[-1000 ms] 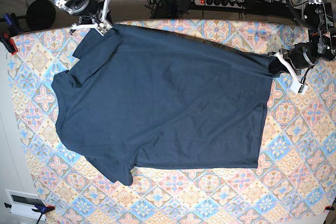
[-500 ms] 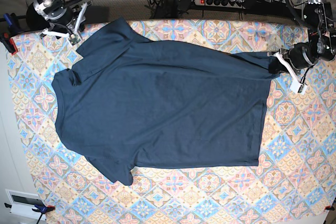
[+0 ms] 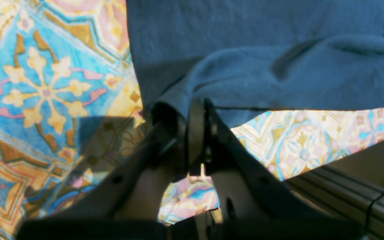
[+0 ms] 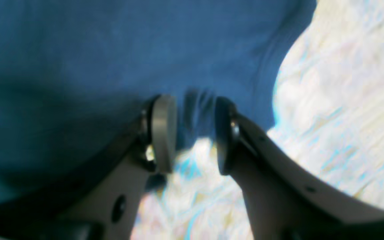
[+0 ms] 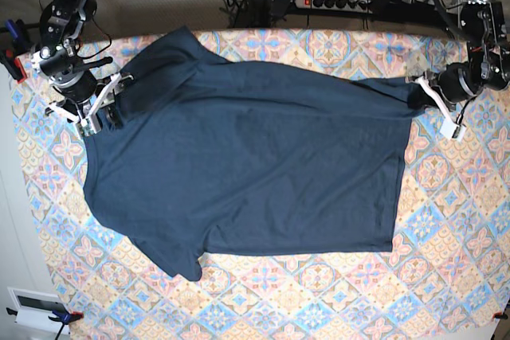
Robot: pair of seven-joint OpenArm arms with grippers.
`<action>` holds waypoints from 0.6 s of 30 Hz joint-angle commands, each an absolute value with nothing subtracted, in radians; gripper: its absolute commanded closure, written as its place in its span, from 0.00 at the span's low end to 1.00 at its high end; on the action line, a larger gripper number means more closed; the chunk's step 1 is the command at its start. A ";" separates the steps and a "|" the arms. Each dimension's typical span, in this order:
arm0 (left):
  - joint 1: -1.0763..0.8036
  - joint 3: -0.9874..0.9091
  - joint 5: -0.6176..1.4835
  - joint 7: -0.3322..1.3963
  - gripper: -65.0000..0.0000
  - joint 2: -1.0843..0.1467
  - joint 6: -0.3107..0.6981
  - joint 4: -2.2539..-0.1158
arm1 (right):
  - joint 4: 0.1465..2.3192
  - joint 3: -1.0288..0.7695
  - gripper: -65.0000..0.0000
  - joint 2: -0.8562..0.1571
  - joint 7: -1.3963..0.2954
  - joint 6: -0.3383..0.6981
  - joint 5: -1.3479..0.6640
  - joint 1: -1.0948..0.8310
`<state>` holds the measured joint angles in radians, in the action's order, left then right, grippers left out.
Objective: Layout the t-shirt on the table in an organized manner, then fold the t-shirt properly
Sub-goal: 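Pull the shirt taut between both grippers, stretching it flat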
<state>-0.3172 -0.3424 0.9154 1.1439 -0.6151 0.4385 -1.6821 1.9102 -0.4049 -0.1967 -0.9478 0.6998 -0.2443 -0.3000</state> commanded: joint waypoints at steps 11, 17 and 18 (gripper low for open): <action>-0.309 -0.352 0.929 1.132 1.00 -0.636 0.440 -1.695 | 1.847 -0.407 0.70 -0.205 -0.923 0.698 -0.257 -0.341; -0.308 -0.352 0.929 1.132 1.00 -0.636 0.440 -1.695 | 1.845 -0.406 0.70 -0.203 -0.921 0.698 -0.259 -0.389; -0.308 -0.352 0.929 1.132 1.00 -0.636 0.440 -1.695 | 1.844 -0.404 0.70 -0.202 -0.921 0.698 -0.259 -0.389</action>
